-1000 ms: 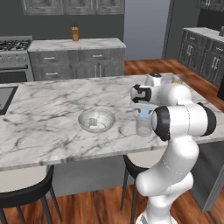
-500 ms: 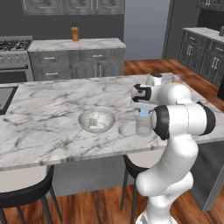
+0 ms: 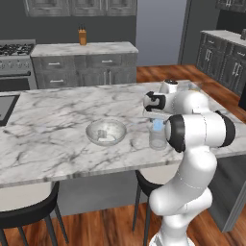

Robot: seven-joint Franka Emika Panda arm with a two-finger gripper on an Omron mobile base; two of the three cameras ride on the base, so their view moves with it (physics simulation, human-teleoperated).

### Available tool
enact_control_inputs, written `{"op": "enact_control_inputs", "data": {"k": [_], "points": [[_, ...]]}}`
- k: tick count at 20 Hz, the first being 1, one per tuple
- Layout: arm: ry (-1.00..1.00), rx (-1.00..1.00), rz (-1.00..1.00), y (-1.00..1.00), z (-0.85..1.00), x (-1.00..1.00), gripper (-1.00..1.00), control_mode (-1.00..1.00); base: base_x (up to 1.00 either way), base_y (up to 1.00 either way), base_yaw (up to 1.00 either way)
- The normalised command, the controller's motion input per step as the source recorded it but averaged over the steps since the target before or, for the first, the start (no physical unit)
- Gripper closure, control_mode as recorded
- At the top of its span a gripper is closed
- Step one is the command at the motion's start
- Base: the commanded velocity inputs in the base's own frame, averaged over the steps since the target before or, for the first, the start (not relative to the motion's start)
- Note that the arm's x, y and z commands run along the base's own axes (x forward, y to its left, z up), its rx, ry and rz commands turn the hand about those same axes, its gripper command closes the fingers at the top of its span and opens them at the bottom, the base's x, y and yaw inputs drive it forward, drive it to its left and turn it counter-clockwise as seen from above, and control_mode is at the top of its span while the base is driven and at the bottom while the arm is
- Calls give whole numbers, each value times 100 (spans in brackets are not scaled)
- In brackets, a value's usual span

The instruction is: There are two ice cubes in the ice bowl. Place both ice cubes in the glass cup.

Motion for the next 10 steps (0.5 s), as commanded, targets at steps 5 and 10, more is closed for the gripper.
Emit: {"op": "enact_control_inputs", "data": {"k": [5,10], "points": [[-1,0,0,0,8,-2,-100,-100,0,0,0],[-11,1,0,25,50,-32,-100,-100,0,0,0]]}}
